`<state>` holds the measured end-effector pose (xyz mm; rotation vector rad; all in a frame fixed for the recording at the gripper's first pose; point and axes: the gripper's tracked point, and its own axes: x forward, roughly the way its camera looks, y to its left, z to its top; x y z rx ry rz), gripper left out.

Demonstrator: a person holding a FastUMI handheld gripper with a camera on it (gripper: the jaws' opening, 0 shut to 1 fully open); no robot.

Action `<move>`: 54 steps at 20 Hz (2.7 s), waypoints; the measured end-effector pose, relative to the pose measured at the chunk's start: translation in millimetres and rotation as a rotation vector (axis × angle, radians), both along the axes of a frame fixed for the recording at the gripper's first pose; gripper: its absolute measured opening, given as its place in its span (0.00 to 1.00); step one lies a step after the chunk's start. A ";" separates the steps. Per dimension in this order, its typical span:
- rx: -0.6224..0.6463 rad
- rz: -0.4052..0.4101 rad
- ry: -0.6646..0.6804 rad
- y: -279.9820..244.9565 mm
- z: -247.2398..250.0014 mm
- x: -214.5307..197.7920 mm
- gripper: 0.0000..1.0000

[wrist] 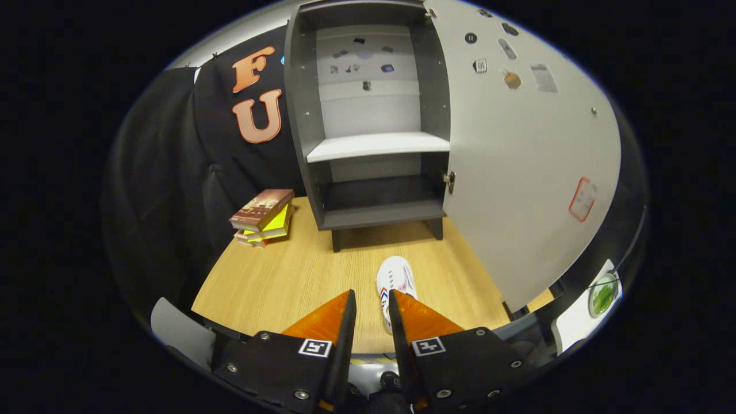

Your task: Open the shoe cabinet door, grab the shoes and put them into the shoe cabinet, then close the shoe cabinet door.

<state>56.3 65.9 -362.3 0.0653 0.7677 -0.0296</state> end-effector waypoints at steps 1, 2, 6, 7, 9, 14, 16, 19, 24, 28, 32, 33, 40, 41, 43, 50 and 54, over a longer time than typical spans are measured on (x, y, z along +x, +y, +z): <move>0.016 -0.006 0.032 0.5 -15.1 -0.5 0.40; 0.034 -0.012 0.056 3.4 -29.9 3.5 0.41; 0.063 -0.024 0.145 4.0 -83.1 12.9 0.50; 0.071 -0.025 0.167 3.9 -94.9 16.1 0.54; 0.076 -0.029 0.222 1.1 -124.4 23.6 0.57; 0.071 -0.036 0.298 -10.4 -181.8 42.4 0.62; 0.072 -0.024 0.326 -10.7 -199.9 49.2 0.62; 0.097 -0.021 0.348 -7.1 -217.5 60.3 0.63; 0.066 -0.011 0.348 -13.0 -228.6 75.7 0.60; 0.074 -0.003 0.351 -10.4 -229.9 77.1 0.09; 0.043 0.026 0.321 -12.6 -219.9 78.9 0.00; 0.049 0.028 0.321 -11.4 -215.0 79.3 0.00; 0.024 0.035 0.223 -14.6 -155.2 92.0 0.00; 0.018 0.039 0.208 -14.9 -145.2 92.3 0.00; 0.002 0.047 0.176 -10.9 -125.0 91.8 0.00; -0.037 0.070 0.082 1.6 -55.4 83.3 0.00; -0.051 0.080 0.014 3.7 -8.7 90.0 0.00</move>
